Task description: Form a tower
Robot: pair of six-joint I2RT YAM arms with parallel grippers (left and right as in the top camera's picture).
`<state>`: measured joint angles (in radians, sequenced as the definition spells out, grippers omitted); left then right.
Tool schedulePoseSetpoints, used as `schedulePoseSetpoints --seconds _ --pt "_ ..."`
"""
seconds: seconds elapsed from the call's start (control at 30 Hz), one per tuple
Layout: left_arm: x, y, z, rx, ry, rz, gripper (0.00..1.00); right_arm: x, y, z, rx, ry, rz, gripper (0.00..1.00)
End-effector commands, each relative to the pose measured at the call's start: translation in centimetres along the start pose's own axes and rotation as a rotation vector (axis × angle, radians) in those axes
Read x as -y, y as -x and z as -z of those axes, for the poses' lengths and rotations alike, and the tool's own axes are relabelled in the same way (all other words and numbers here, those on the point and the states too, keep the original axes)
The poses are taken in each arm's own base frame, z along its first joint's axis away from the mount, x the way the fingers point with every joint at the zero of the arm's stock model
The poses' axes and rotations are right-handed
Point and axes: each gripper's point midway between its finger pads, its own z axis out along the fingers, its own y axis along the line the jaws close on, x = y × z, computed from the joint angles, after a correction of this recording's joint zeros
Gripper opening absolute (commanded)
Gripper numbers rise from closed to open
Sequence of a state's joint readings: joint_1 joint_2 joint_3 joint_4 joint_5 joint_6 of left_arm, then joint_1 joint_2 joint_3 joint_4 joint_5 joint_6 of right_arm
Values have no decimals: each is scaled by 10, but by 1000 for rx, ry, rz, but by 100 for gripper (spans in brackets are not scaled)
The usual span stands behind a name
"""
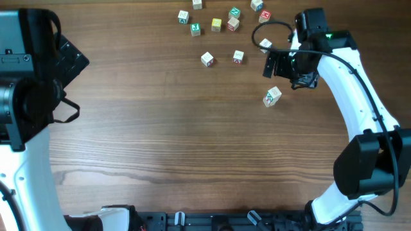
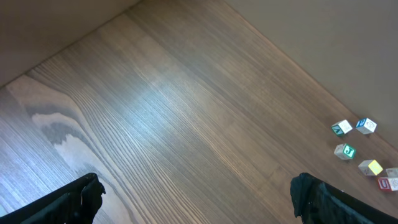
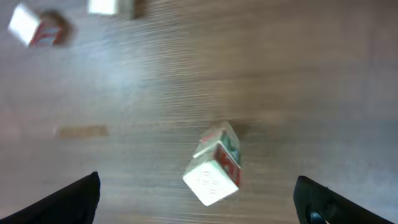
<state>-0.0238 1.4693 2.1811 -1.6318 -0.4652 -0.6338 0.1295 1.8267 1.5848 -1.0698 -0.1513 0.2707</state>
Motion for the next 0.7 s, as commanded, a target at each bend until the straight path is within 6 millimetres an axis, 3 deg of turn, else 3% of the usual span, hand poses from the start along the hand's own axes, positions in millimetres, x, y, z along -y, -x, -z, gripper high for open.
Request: schedulePoseSetpoints --seconds 0.0,0.2,0.3,0.67 --pt "-1 -1 -3 -11 9 2 100 -17 2 0 21 2 346 100" --pt "-1 -1 -3 -11 9 2 100 -17 -16 -33 -83 -6 568 100" --pt "-1 -1 -3 -11 10 2 100 -11 -23 -52 -139 -16 567 100" --pt "-1 -1 -3 -11 10 2 100 7 -38 -87 -260 -71 545 100"
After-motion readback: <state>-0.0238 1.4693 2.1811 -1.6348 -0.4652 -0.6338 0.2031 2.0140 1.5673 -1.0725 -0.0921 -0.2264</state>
